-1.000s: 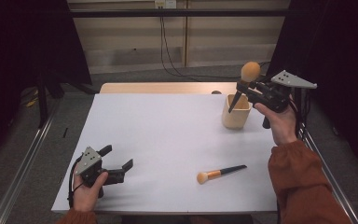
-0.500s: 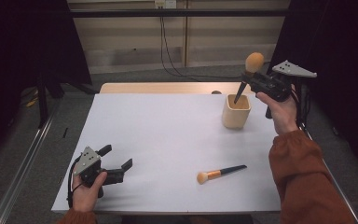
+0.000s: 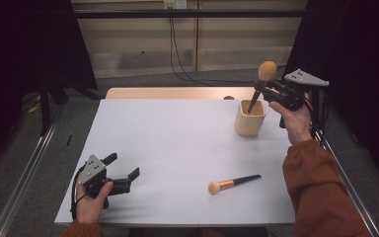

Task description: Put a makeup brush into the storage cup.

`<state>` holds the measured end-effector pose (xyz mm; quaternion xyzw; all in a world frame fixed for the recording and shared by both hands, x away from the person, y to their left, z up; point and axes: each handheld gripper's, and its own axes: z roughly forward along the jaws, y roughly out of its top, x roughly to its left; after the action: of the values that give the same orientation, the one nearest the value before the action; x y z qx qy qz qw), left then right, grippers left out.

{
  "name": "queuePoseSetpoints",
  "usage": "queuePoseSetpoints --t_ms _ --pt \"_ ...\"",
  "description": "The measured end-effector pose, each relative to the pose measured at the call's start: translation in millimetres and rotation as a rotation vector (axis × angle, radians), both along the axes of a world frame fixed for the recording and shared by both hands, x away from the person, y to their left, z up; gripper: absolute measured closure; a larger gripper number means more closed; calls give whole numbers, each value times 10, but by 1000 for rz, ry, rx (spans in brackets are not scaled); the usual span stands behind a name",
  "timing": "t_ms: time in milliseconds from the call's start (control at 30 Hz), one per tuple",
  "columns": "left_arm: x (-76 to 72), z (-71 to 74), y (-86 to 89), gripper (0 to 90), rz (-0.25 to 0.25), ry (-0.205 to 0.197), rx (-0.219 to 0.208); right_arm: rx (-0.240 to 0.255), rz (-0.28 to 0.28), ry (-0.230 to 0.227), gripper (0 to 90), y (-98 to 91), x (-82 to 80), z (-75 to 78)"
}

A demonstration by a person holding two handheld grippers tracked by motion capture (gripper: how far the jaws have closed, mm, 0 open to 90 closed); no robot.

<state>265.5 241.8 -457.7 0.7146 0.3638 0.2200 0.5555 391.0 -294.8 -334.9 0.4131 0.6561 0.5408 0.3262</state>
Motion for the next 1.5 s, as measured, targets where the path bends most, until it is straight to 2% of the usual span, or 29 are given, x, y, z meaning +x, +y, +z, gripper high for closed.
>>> queuePoseSetpoints --t_ms 300,700,1000,1067,1167,1500 --pt "4 -7 -4 20 -2 6 2 -4 -12 42 653 -31 39 -162" --pt "9 -9 -1 21 -6 8 7 -7 -19 58 653 -52 73 -327" --pt "10 -5 3 23 -2 0 12 -11 -22 82 652 -56 94 -460" --pt "13 -6 11 23 1 3 11 -18 -22 99 652 -56 102 -488" --pt "18 -8 16 24 5 6 9 -35 -20 115 652 -44 113 -519" --pt "26 -13 9 26 -3 8 16 -37 -22 136 650 -21 122 -594"
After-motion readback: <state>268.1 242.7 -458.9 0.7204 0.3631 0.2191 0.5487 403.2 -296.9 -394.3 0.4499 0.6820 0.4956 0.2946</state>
